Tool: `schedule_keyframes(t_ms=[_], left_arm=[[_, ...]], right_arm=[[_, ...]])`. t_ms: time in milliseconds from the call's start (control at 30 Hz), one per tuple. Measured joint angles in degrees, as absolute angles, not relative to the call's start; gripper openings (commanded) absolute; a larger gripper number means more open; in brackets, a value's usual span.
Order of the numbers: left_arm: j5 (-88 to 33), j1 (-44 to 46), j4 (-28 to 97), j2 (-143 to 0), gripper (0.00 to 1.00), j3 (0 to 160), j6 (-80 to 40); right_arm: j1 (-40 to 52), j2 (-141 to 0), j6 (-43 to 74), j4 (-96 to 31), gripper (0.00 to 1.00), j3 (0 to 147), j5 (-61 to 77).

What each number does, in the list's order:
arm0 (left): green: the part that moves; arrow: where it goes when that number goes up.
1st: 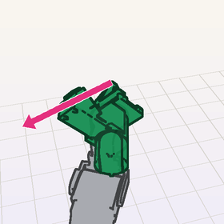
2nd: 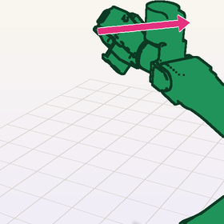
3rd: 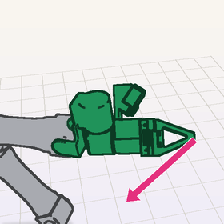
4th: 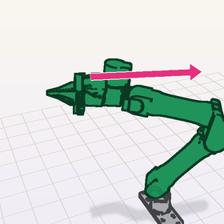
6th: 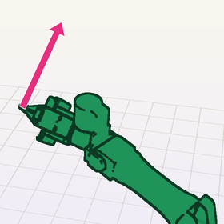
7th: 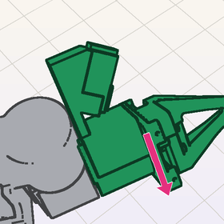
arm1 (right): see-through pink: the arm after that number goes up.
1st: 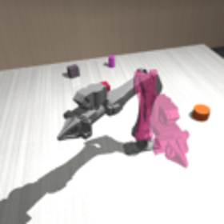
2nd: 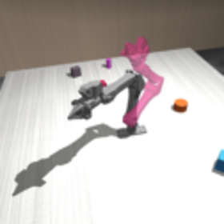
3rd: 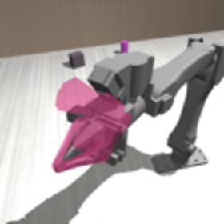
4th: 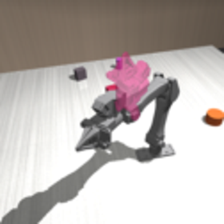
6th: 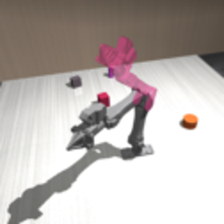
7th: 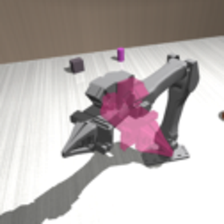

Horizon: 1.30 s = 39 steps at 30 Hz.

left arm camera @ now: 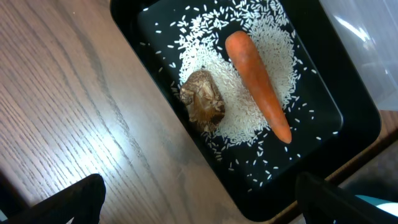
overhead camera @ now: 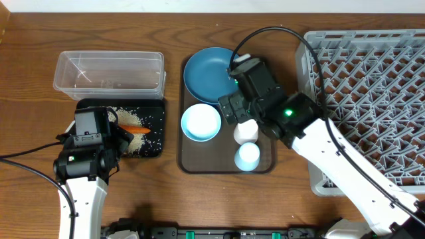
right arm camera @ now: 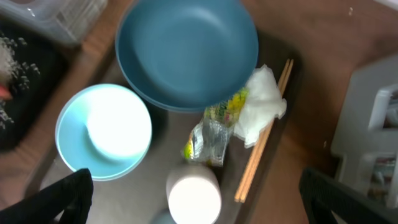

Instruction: Sort waste into correct bins and load items into the dishwasher rack

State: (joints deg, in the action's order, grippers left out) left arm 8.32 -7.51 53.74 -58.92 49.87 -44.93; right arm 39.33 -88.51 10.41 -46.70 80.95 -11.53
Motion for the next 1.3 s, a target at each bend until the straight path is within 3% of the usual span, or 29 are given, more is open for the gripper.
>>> schedule_keyframes(t_ms=[333, 1067, 1100, 1200, 1300], left_arm=[[8.32, -7.51, 53.74, -58.92, 0.98, 49.87, -44.93], [8.32, -7.51, 53.74, -58.92, 0.98, 49.87, -44.93], [8.32, -7.51, 53.71, -58.92, 0.98, 49.87, -44.93], [8.32, -7.51, 53.74, -58.92, 0.98, 49.87, -44.93], [8.32, -7.51, 53.74, -58.92, 0.98, 49.87, -44.93]], right_arm=[[39.35, -90.45, 15.97, -54.78, 0.99, 80.9, -9.32], [39.35, -105.6, 20.03, -53.93, 0.99, 77.12, -6.04], [39.35, -105.6, 20.18, -53.93, 0.98, 77.12, -6.11], [39.35, -105.6, 20.36, -53.93, 0.82, 77.12, -6.28], [39.35, -105.6, 20.84, -54.0, 0.8, 77.12, -6.5]])
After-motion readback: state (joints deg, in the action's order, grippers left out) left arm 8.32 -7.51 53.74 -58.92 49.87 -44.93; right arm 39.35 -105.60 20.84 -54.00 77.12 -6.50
